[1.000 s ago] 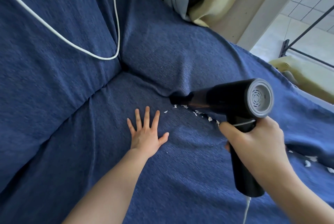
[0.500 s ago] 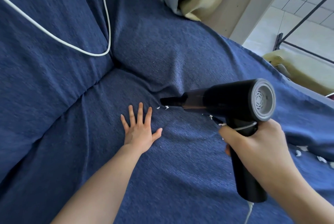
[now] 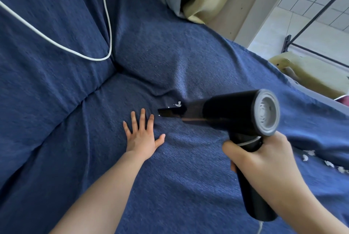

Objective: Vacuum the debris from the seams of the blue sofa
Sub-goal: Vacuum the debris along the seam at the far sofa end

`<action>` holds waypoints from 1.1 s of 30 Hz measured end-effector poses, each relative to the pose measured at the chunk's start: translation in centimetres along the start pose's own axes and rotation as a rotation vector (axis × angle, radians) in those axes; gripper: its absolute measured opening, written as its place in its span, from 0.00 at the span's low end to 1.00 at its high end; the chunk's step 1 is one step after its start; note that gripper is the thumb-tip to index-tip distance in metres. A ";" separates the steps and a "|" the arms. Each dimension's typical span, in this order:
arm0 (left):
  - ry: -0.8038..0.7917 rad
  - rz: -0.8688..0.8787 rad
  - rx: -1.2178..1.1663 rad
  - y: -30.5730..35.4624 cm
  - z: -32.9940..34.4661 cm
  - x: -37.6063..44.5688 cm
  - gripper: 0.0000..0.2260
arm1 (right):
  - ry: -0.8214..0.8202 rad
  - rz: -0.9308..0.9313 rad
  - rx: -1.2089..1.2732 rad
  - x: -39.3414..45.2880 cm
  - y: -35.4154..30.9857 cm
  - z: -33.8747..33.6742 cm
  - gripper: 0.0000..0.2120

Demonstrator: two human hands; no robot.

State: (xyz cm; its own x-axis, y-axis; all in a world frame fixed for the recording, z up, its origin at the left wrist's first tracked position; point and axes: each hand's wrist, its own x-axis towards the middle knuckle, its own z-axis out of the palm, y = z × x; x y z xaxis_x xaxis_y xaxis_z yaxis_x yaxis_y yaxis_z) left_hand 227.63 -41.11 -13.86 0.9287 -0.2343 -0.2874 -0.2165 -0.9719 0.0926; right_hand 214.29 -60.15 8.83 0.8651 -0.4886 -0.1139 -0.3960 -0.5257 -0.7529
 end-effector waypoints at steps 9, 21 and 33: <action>-0.002 -0.002 0.007 0.1 0.1 -0.1 0.37 | -0.002 0.043 0.018 0.3 1.5 0.3 0.14; -0.046 0.022 0.024 0.5 -0.4 0.0 0.37 | 0.045 0.053 0.001 0.2 2.3 -1.7 0.13; 0.057 0.179 -0.037 3.8 -0.7 0.2 0.33 | 0.121 0.061 0.029 1.4 3.2 -2.0 0.13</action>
State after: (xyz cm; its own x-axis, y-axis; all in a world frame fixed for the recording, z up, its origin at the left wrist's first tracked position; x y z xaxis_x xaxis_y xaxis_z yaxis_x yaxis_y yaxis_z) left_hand 227.27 -44.79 -12.87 0.8920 -0.4008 -0.2092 -0.3696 -0.9129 0.1730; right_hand 213.64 -63.88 7.58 0.7955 -0.6003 -0.0823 -0.4361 -0.4730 -0.7656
